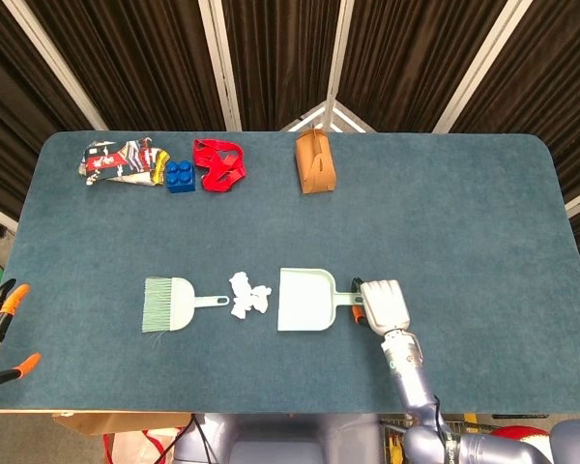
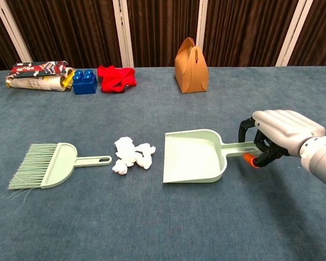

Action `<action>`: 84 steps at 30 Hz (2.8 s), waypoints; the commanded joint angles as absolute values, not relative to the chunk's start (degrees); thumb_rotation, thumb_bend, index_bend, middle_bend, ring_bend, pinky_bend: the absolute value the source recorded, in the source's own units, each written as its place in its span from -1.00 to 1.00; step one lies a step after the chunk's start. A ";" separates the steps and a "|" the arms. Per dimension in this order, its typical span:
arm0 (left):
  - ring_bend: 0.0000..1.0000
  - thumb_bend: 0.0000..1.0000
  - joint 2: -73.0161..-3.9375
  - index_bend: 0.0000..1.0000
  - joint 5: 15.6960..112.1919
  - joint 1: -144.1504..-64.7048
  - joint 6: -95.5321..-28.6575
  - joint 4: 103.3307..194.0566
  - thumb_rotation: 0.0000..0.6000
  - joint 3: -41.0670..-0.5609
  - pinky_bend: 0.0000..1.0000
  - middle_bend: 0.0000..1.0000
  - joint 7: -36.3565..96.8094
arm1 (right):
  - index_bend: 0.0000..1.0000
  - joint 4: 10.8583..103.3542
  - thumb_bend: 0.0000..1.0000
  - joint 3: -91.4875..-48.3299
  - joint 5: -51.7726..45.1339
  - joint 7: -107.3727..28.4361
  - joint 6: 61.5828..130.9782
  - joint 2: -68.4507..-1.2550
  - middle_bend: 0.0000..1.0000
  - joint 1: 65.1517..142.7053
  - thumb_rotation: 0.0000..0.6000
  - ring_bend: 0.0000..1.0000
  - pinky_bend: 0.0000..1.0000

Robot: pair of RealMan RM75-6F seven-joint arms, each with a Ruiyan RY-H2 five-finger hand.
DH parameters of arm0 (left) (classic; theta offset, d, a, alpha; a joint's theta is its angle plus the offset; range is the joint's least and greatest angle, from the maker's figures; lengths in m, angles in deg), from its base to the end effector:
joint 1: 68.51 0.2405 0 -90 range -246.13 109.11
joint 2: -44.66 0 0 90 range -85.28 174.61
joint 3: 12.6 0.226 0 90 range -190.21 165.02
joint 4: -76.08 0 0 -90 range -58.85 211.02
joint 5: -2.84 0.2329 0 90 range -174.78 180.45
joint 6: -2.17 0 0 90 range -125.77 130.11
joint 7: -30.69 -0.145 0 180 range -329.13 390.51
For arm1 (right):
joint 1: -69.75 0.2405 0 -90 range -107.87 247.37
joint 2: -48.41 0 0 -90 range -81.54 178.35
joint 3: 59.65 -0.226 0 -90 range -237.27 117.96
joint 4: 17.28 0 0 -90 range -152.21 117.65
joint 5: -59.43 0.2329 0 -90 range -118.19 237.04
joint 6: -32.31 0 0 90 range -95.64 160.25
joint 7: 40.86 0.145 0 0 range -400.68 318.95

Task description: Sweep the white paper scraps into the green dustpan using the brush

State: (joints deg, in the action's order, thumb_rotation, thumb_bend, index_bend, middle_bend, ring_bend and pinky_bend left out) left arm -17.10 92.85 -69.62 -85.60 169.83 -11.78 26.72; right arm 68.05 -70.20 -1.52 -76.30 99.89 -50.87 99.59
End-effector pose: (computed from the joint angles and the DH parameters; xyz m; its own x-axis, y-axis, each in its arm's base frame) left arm -0.2961 0.1472 0.1285 0.4769 0.0439 0.8779 0.8790 -0.0200 -0.4765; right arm -0.1503 -0.2785 -0.0626 0.4477 -0.2178 0.8672 -0.8931 -0.1562 0.4218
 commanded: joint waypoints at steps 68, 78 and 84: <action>1.00 -0.19 -48.00 -0.17 43.50 -103.16 -67.45 173.02 1.00 -25.26 1.00 1.00 -20.29 | 0.10 63.79 -0.05 -69.93 -2.66 -78.20 100.70 -47.14 0.80 101.40 1.00 0.79 0.78; 1.00 -0.23 -51.96 -0.19 42.61 -105.32 -68.71 170.92 1.00 -24.76 1.00 1.00 -20.00 | 0.10 63.32 -0.05 -69.71 -2.87 -77.75 100.52 -47.27 0.80 101.41 1.00 0.79 0.78; 1.00 -0.23 -53.88 -0.15 41.45 -106.02 -68.66 170.14 1.00 -24.13 1.00 1.00 -19.92 | 0.10 63.30 -0.05 -69.69 -2.84 -77.85 100.58 -47.29 0.80 101.42 1.00 0.79 0.78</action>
